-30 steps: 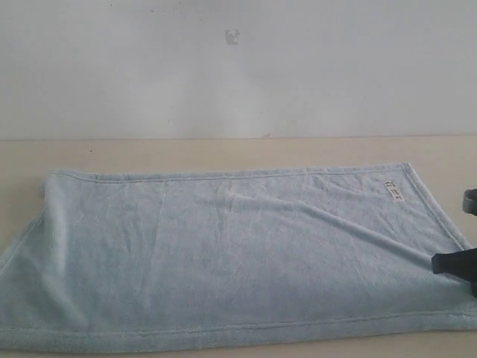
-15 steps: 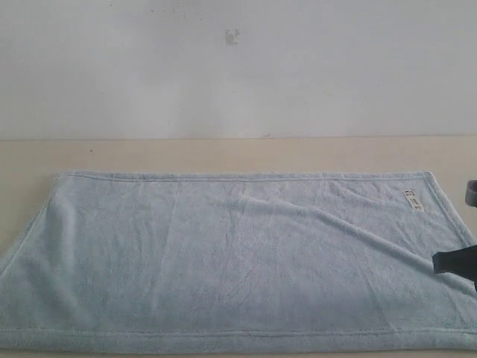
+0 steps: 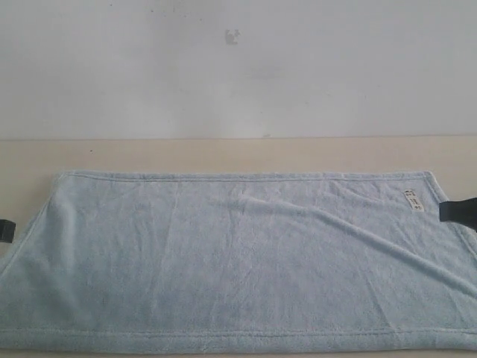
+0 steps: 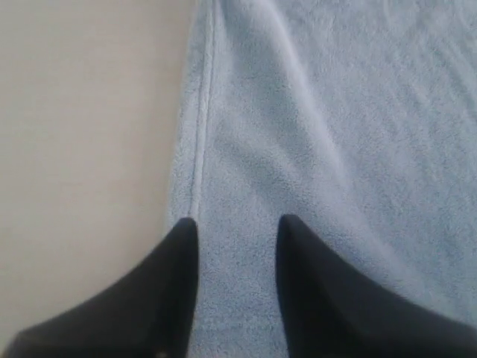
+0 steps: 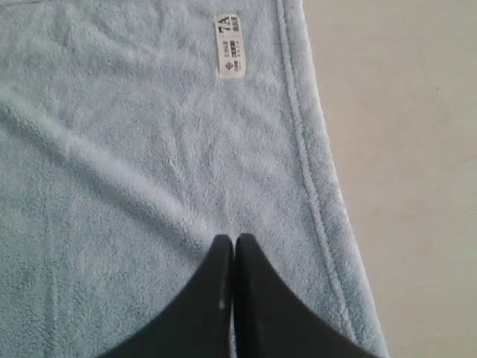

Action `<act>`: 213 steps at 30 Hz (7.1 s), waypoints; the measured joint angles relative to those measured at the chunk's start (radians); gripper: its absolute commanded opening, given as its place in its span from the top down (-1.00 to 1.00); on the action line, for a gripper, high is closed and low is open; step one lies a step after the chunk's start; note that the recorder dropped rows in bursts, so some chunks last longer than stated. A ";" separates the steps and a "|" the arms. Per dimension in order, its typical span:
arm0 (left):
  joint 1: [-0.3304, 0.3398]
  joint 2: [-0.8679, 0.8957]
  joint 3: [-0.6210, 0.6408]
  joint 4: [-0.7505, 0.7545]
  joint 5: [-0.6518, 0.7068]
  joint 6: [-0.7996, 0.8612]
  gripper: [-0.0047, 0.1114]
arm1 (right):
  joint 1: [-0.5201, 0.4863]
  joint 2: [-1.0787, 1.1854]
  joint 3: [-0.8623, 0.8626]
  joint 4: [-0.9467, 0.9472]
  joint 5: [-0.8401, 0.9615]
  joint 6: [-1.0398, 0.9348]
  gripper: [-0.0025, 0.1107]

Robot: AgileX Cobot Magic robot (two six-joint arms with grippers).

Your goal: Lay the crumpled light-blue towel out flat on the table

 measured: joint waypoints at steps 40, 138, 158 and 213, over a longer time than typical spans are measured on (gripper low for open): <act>0.000 0.405 -0.006 0.138 0.110 -0.027 0.85 | 0.000 -0.026 0.000 0.029 -0.016 0.002 0.96; 0.106 0.612 -0.855 -0.228 0.110 0.338 0.85 | 0.000 0.457 -0.644 0.541 0.206 -0.706 0.96; 0.106 -0.296 -0.182 -0.392 -0.025 0.350 0.85 | 0.010 -0.266 -0.114 0.685 0.141 -0.726 0.96; 0.106 -0.612 -0.161 -0.397 0.039 0.308 0.85 | 0.010 -0.907 0.349 0.267 0.000 -0.217 0.96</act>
